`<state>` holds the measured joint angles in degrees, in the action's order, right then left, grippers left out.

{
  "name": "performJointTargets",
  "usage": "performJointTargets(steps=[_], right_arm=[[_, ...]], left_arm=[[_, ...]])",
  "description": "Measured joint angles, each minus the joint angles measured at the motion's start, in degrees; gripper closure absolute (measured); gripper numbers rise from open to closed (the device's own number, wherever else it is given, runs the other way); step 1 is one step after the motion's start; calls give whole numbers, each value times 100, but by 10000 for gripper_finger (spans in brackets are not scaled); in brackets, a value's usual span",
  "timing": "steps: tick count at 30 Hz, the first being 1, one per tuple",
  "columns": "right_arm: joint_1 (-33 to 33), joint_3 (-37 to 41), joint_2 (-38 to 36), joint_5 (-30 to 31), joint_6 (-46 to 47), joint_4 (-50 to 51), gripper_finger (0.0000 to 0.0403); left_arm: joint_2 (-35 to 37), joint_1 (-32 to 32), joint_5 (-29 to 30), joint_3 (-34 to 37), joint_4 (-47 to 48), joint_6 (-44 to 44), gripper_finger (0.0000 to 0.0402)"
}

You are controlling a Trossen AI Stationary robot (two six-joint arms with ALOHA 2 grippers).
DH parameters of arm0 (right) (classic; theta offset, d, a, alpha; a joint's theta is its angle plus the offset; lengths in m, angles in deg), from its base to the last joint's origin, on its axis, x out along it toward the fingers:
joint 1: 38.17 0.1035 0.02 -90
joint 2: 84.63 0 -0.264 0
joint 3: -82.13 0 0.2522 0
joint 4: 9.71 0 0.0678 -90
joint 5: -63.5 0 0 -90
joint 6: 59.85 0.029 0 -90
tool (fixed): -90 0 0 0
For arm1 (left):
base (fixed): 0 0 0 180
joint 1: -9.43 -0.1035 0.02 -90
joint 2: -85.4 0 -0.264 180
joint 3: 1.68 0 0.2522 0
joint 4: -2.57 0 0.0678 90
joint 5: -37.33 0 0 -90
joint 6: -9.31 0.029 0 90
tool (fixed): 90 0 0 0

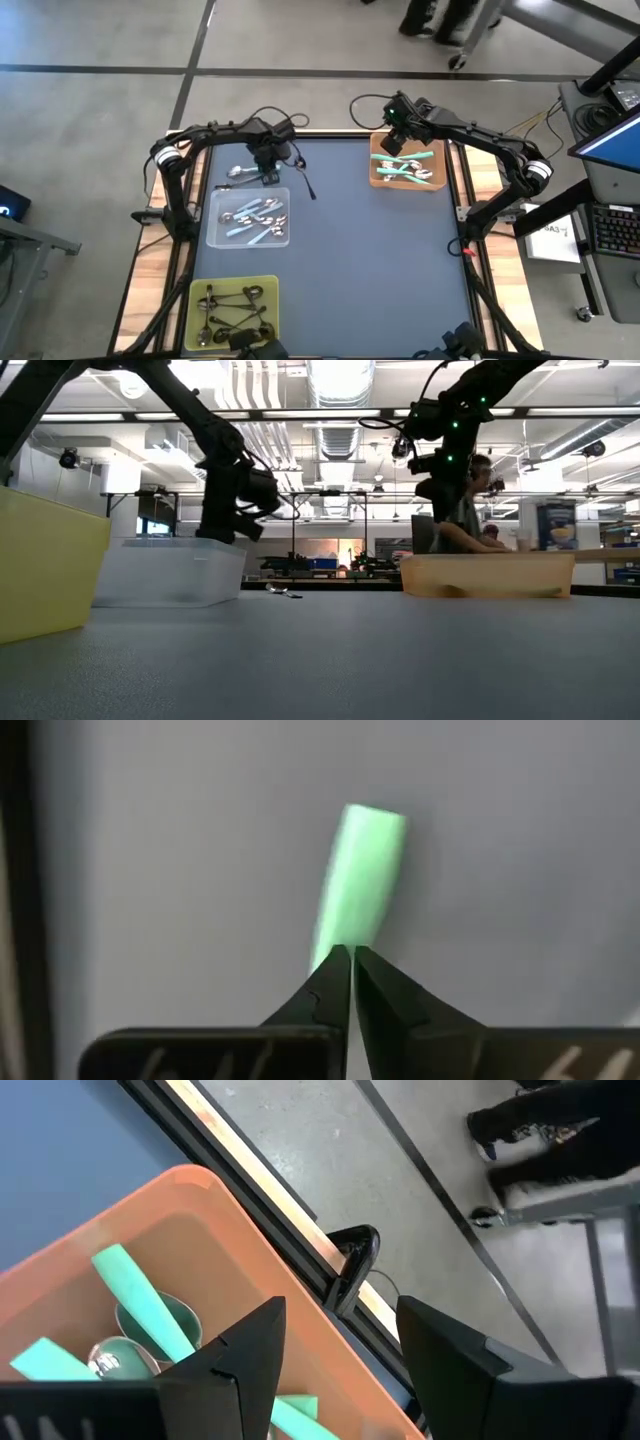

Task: Sort silverware by color (type)
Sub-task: Put the green spoon into the orange bin

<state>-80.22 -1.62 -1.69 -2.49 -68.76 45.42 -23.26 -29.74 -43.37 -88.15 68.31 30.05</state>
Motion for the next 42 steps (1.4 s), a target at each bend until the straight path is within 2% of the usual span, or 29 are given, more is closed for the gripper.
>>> performJointTargets(steps=[5, 10, 14, 21, 25, 31, 34, 42], right_arm=[[0, 1, -1, -44, 257, -1, 218], [0, 2, -2, -44, 524, 41, 218], [0, 2, -2, -44, 531, 39, 218], [0, 2, -2, -45, 464, 40, 218], [0, 2, -2, -44, 386, 34, 218], [1, 2, -2, -44, 381, 32, 218], [1, 1, -2, -45, 378, 29, 218], [0, 2, -2, -45, 383, 25, 218]], left_arm=[[6, -88, -81, -448, 29, -102, 400], [26, -182, -1050, -828, 58, -305, 400], [26, -190, -1187, -847, 300, -167, 401], [28, -193, -1180, -482, 332, -136, 387], [28, -193, -1063, -316, 265, -81, 352], [28, -199, -452, 10, -77, -30, 290], [14, -201, -426, 118, -203, -83, 269], [-240, -234, -296, 146, -331, -368, 263]])
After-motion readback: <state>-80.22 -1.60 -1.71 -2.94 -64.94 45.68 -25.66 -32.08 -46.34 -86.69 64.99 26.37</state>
